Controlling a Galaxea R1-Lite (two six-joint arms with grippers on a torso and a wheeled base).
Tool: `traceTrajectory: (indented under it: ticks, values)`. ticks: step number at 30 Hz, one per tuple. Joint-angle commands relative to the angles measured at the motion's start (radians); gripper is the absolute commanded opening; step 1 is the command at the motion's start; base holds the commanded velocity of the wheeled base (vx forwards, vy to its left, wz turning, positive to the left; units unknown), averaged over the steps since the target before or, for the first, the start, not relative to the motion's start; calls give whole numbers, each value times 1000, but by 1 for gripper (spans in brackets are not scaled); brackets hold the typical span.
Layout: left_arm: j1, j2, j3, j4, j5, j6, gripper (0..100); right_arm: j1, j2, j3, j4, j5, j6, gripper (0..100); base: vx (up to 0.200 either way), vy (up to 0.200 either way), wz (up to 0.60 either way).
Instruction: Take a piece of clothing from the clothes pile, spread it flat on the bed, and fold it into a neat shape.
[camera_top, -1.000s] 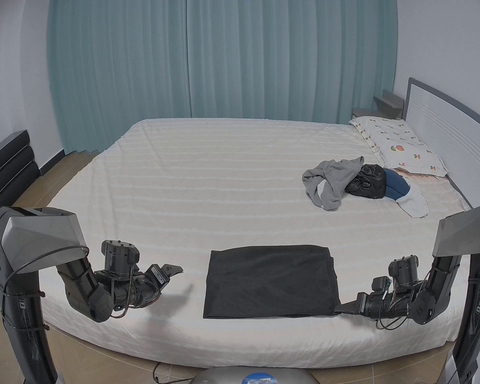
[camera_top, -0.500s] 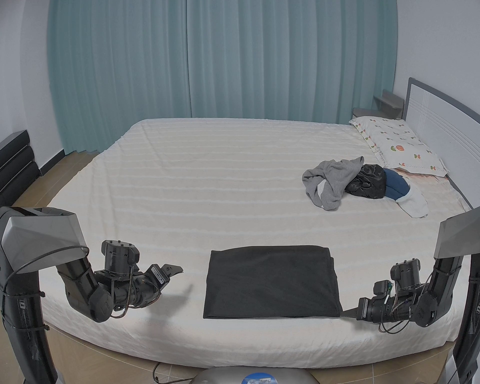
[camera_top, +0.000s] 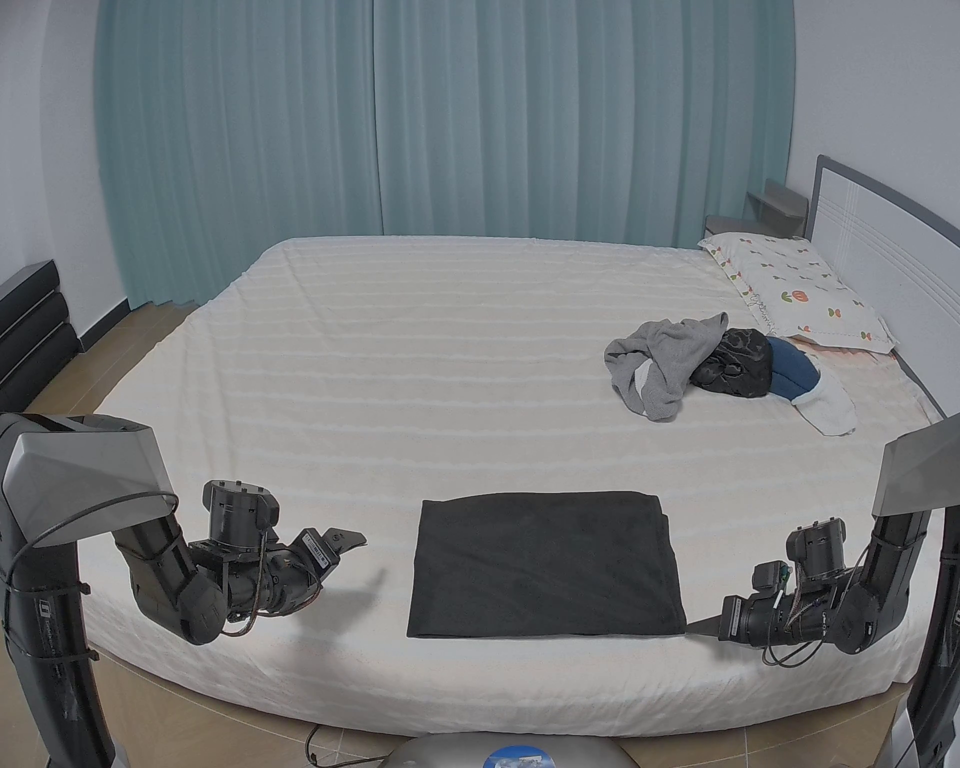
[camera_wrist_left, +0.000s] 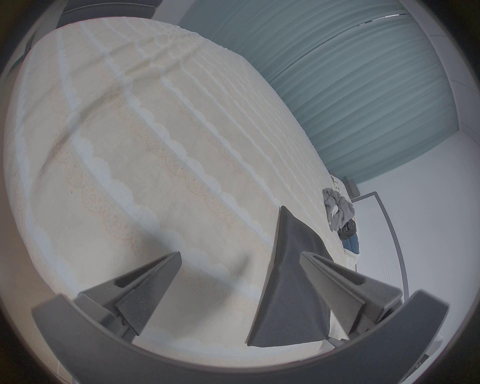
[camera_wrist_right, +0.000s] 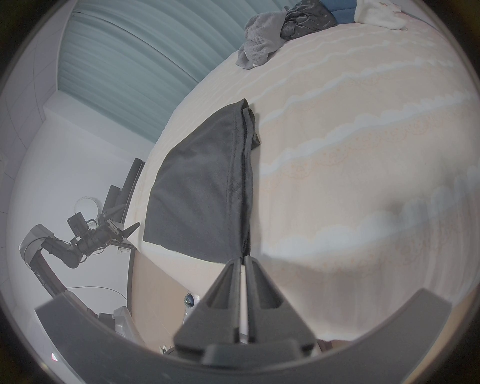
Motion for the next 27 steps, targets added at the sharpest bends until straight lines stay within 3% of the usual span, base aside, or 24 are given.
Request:
traceTrajectory:
  ticks: [1,8,12,16,19,27]
  values:
    - [0,0,0,0,0,0,100,2,-2,2,-5,1,0,100,0,0,0]
    - [0,0,0,0,0,1,100,-16,-12,-1,-60,8,31,100,0,0,0]
    - [0,-6,7,0,0,1,100,-24,-10,-19,-89,-6,104,100,0,0,0]
    - [0,-8,14,-2,0,-3,100,-27,-6,-68,-131,-81,196,100,0,0,0]
    - [-1,-9,14,-2,1,-3,100,-25,11,-110,-140,-157,250,100,-200,0,0]
    - [-1,-8,15,-2,1,0,100,-25,16,-122,-160,-177,272,100,-150,0,0]
